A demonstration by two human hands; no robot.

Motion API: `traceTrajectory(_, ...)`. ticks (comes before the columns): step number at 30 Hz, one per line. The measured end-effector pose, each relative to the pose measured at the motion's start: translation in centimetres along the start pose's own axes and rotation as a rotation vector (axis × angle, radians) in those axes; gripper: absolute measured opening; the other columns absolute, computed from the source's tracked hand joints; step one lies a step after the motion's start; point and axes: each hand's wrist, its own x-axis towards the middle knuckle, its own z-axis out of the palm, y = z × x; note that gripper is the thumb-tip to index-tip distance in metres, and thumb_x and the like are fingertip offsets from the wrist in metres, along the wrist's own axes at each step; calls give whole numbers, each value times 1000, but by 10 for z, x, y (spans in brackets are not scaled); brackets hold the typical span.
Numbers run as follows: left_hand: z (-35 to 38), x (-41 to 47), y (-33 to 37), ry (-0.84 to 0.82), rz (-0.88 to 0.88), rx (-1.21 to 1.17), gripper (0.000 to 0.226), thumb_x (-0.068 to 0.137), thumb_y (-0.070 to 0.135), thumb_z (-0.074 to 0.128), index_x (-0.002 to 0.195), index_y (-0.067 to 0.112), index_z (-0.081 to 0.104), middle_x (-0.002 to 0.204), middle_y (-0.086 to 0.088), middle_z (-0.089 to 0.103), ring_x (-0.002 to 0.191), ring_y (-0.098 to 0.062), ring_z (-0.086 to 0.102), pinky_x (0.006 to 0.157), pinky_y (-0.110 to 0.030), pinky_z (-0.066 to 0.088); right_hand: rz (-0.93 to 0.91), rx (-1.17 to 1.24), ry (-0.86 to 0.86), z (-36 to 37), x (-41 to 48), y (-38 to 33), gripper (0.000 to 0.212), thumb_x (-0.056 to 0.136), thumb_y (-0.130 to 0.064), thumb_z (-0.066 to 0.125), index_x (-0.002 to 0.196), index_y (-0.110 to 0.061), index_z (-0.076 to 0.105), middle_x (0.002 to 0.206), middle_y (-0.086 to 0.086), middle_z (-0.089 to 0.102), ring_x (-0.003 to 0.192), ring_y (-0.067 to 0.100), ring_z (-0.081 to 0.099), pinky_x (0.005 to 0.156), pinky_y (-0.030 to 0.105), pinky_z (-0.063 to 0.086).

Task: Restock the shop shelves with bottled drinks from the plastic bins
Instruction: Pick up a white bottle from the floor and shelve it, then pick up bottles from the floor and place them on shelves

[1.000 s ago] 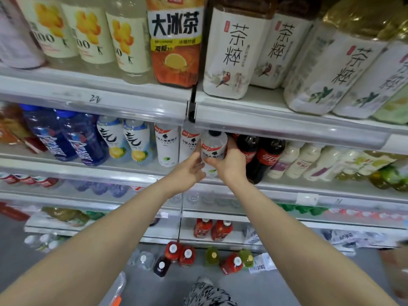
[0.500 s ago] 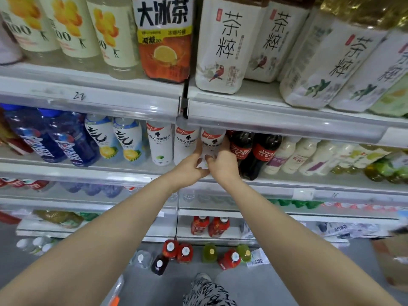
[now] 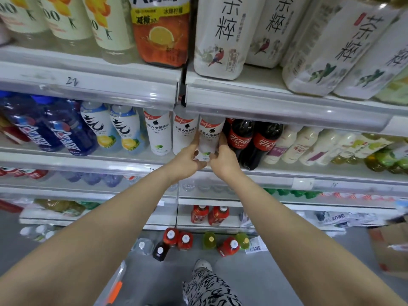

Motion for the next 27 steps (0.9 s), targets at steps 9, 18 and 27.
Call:
traceTrajectory(9,-11,-41,-32,104,-99,58,69,95,1,58,153,24,30,148,-6,45,137,-20,41,104,-25,36,-20,60,-18,23,-36,20,63,99,-6,49,157,-19,28,152,8,47,137,25,48,111,39,41)
traceTrajectory(18,-17,-106,-102,96,-136,89,53,92,-5,59,141,12,48,132,-12,59,120,-21,55,100,-20,40,29,77,-105,93,-95,57,52,97,-2,54,148,-13,47,146,8,54,128,29,57,102,31,46)
traceTrajectory(27,-11,-162,-190,136,-288,-40,57,86,-18,57,131,17,54,111,-11,61,84,7,62,102,-33,47,166,205,-232,182,-133,112,50,91,5,61,140,-6,54,136,14,61,123,24,60,110,41,45)
